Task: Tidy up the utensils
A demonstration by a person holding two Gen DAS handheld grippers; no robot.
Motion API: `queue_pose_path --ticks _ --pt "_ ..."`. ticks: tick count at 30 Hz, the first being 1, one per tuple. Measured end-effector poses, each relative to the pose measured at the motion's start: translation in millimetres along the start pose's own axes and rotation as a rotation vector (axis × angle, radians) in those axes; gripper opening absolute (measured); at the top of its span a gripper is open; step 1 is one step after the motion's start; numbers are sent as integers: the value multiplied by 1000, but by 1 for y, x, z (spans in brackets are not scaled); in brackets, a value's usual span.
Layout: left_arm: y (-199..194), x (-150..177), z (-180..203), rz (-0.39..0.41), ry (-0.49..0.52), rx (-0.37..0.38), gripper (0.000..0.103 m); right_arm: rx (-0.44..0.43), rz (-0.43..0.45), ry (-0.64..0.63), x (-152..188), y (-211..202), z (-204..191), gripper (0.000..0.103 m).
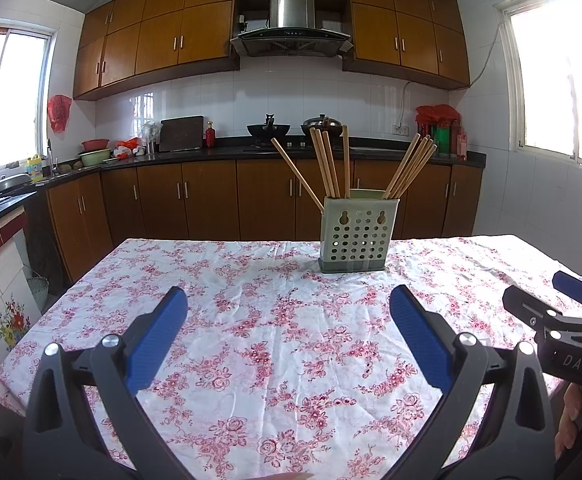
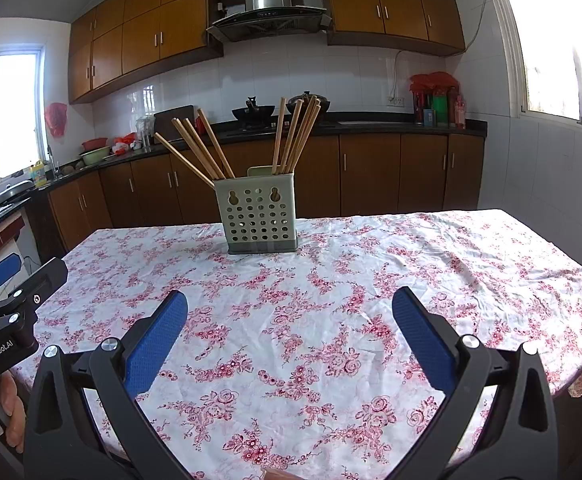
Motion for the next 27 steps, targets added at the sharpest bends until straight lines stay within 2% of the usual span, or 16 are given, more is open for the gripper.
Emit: queue_pose_path --ticks 27 --pt "1 3 -3 -4 1 3 99 -1 -2 4 0 1 0 101"
Point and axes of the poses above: each gripper's, at about its wrist camera, not at the fingertips, and y roughly the way its jaws point, z to its right, x to its underside, the point moved 7 cm from there along y, roughly the way its jaws point, and after that the axes turned 6 degrees about -z, right-handed, at the moved point
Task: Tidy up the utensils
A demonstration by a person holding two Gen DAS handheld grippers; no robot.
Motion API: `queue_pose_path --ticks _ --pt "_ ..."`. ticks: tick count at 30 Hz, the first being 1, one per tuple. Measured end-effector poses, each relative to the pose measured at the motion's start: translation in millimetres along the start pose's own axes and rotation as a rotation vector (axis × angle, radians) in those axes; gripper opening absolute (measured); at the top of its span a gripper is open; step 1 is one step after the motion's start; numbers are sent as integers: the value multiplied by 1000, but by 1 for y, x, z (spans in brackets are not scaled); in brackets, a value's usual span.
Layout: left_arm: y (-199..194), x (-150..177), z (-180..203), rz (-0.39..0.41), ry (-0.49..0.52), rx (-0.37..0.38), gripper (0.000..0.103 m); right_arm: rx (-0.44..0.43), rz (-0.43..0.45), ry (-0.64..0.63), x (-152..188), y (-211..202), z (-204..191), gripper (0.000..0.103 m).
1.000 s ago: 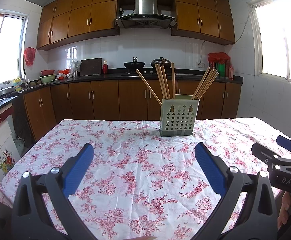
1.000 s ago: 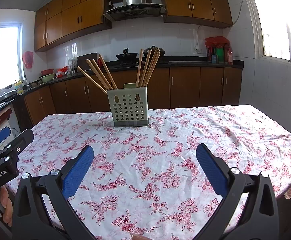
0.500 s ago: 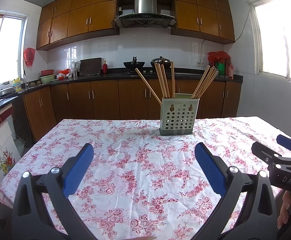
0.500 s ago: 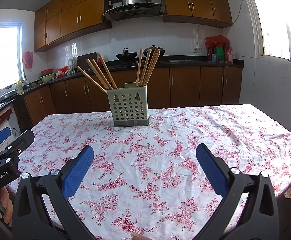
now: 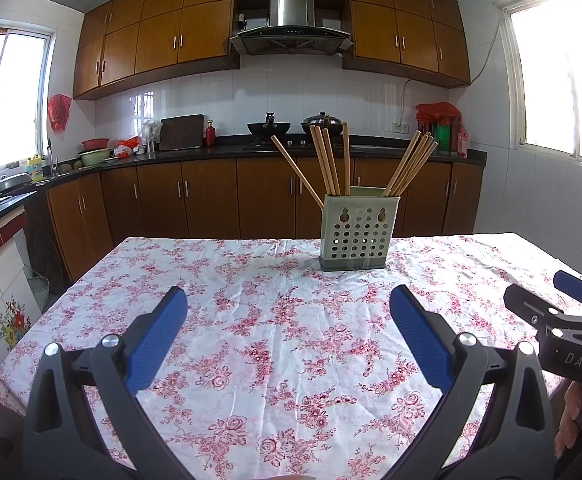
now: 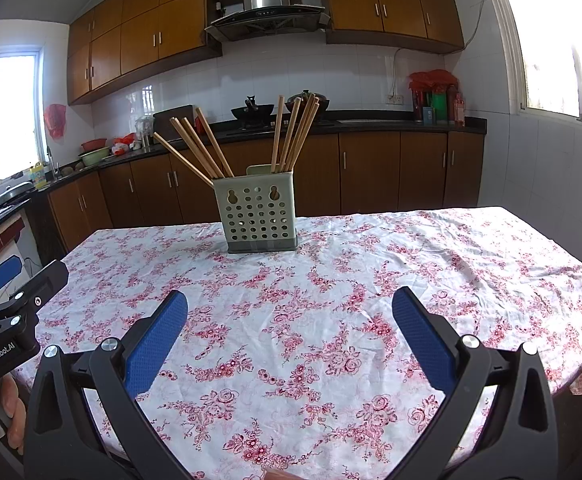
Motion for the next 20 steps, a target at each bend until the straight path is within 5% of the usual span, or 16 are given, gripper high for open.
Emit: queue_pose_path --ticks 20 --pt "2 2 -5 -13 0 -1 99 0 -1 2 0 0 -1 101"
Point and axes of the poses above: each gripper's, at about its wrist camera, not at the fingertips, and y roughly the way its jaws point, z to its right, x to its underside, the point moved 7 cm from there along y, roughly the way its jaws point, and after that the axes turned 6 degrees about -z, right-handed, at the moved point
